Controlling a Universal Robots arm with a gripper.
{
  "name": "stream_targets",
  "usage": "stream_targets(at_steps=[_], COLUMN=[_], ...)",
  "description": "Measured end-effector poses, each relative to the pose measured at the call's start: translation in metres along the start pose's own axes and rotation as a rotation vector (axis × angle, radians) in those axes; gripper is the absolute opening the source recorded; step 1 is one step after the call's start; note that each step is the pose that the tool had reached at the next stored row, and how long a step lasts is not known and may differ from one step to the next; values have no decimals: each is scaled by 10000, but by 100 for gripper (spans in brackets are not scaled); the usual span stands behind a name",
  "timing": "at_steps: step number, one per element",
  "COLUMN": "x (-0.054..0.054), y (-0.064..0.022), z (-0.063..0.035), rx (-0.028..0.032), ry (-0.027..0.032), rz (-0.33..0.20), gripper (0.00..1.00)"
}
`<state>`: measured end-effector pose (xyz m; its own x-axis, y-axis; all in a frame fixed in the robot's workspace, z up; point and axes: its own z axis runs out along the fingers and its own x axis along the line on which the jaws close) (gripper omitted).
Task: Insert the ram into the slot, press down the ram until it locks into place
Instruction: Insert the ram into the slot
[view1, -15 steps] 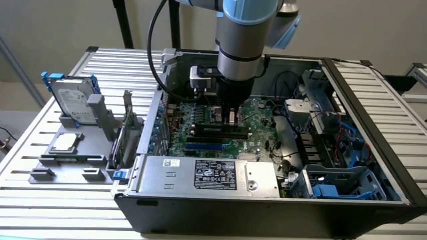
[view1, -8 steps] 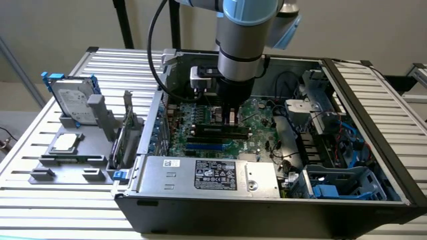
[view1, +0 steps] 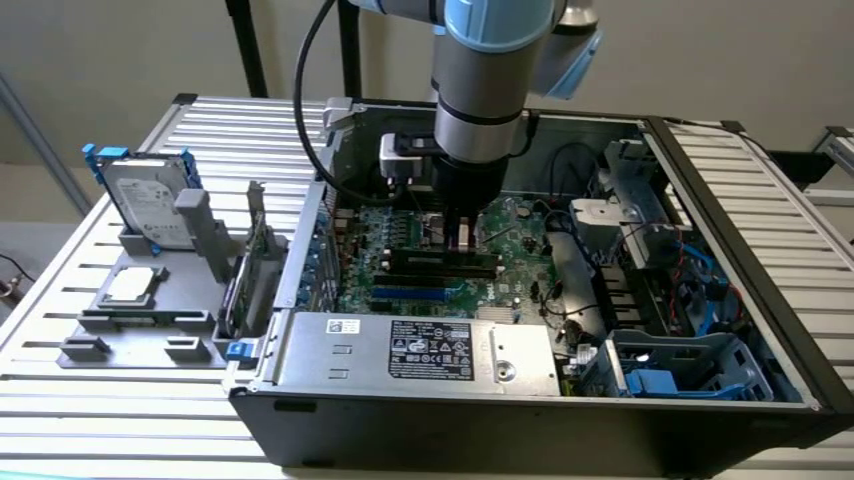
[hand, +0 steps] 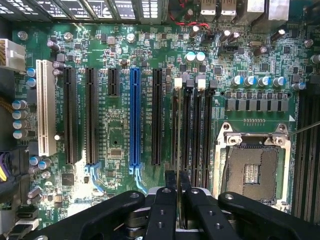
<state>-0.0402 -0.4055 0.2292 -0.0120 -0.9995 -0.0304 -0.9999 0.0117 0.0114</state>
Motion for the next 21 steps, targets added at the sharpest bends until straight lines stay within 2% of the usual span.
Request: stream_targets(at_steps=[8, 21], x=[-8, -16], y=[18, 19], z=[19, 38], rx=[44, 51], ry=[22, 40], rz=[4, 4], gripper=[13, 13])
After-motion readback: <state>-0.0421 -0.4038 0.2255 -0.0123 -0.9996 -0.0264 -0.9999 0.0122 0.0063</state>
